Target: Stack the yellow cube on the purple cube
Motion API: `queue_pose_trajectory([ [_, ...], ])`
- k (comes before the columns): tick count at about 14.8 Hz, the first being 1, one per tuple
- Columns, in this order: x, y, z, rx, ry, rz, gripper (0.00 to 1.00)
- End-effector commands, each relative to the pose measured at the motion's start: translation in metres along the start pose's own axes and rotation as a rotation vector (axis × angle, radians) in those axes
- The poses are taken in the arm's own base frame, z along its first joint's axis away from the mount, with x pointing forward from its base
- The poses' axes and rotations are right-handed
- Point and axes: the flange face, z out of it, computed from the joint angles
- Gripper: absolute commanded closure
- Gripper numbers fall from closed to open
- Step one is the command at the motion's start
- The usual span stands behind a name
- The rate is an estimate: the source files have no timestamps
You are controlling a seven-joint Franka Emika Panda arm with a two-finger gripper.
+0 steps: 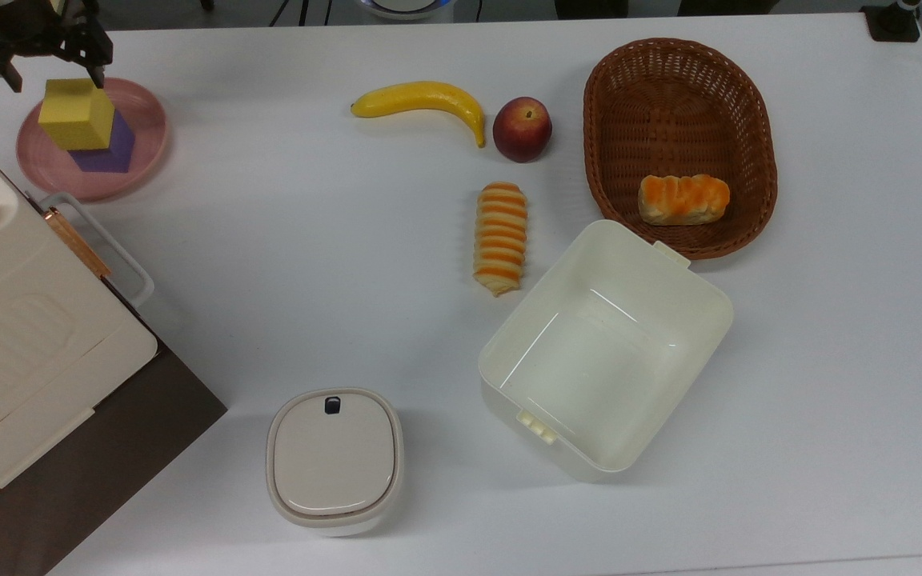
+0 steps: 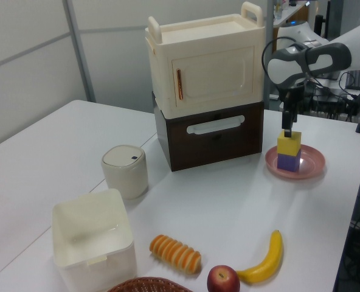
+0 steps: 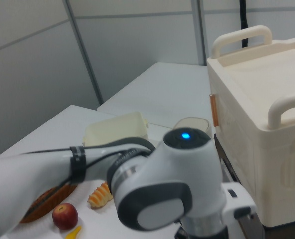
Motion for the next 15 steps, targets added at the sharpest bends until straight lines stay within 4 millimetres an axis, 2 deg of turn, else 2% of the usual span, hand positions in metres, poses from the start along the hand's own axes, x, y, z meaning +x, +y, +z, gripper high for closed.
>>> queue_pose_trajectory([
  [1,0.025,-0.047,-0.035,-0.006,-0.007,0.047,0.00],
  [5,0.075,-0.117,-0.064,-0.019,0.027,0.138,0.00],
  [8,0.114,-0.195,-0.084,-0.007,0.017,0.144,0.00],
  [11,0.128,-0.260,-0.107,-0.003,-0.022,0.169,0.00],
  [13,0.129,-0.281,-0.125,-0.004,-0.044,0.174,0.00],
  [15,0.134,-0.314,-0.140,-0.011,-0.031,0.178,0.00],
])
